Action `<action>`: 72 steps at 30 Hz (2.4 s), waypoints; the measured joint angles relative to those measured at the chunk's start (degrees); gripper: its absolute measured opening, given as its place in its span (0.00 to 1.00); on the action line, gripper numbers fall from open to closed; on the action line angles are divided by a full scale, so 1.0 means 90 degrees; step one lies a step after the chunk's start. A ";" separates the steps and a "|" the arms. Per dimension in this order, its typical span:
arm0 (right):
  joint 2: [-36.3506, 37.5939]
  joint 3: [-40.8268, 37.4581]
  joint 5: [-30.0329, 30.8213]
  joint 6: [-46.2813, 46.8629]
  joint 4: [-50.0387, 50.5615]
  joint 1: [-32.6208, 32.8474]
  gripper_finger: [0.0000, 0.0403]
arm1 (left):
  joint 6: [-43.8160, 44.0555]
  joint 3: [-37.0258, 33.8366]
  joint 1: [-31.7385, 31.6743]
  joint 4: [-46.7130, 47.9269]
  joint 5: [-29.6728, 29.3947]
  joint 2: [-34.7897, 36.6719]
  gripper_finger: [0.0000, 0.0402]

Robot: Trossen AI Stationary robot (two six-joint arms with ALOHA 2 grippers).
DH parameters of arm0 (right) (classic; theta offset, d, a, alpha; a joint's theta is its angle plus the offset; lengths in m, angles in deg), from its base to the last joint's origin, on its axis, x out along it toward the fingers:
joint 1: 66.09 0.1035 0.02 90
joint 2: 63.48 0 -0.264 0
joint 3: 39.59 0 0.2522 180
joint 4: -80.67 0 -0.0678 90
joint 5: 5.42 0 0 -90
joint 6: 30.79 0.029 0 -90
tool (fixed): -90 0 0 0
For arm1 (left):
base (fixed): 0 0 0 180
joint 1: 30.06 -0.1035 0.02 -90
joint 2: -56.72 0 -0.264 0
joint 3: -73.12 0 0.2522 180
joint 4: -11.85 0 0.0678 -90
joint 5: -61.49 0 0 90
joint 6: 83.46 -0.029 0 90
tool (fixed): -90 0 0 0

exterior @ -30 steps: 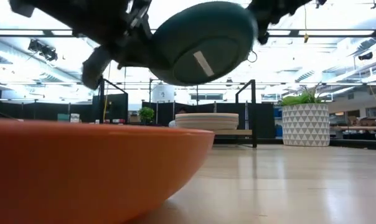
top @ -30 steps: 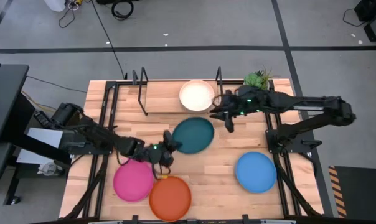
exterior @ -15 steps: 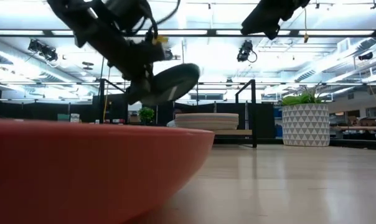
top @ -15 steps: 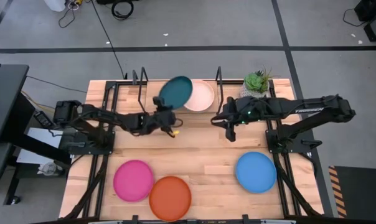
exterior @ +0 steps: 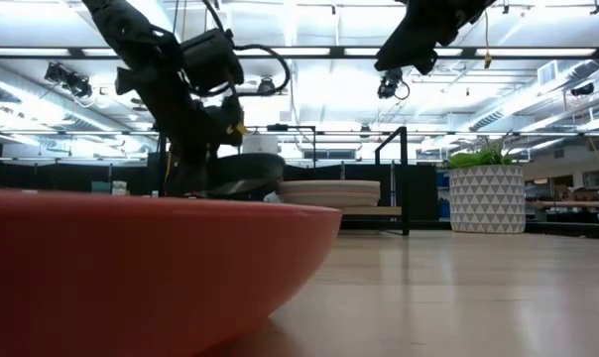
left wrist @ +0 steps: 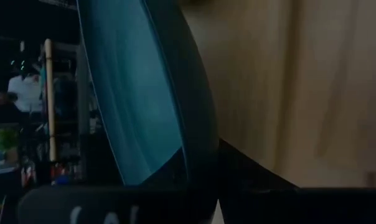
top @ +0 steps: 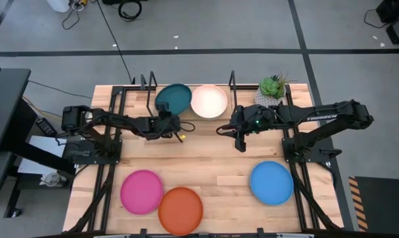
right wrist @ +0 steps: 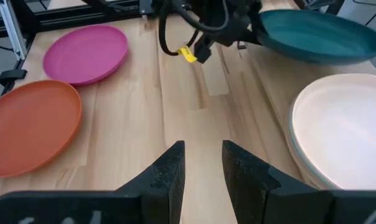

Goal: Place and stack plates onto a shelf
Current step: Put the dark green plate on the shelf, then stack the blue plate on top of the dark green plate

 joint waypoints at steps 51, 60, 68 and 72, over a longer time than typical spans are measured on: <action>-0.2719 -0.0274 -0.0788 -0.0220 0.3873 0.2424 0.28 | 0.0952 0.0005 0.0049 -0.0424 0.5429 0.1287 0.43; -0.2805 -0.0478 -0.0927 -0.0401 0.3822 0.2256 0.05 | 0.0211 0.0002 0.0448 -0.0417 0.6925 0.1287 0.43; -0.2358 -0.0457 -0.1041 -0.0960 0.3627 0.1720 0.03 | -0.0909 -0.0007 0.1619 -0.0744 0.5846 0.0910 0.43; -0.1951 -0.0454 -0.1401 -0.0761 0.3047 0.1072 0.03 | -0.1835 -0.0005 0.2077 -0.1305 0.4716 0.0433 0.43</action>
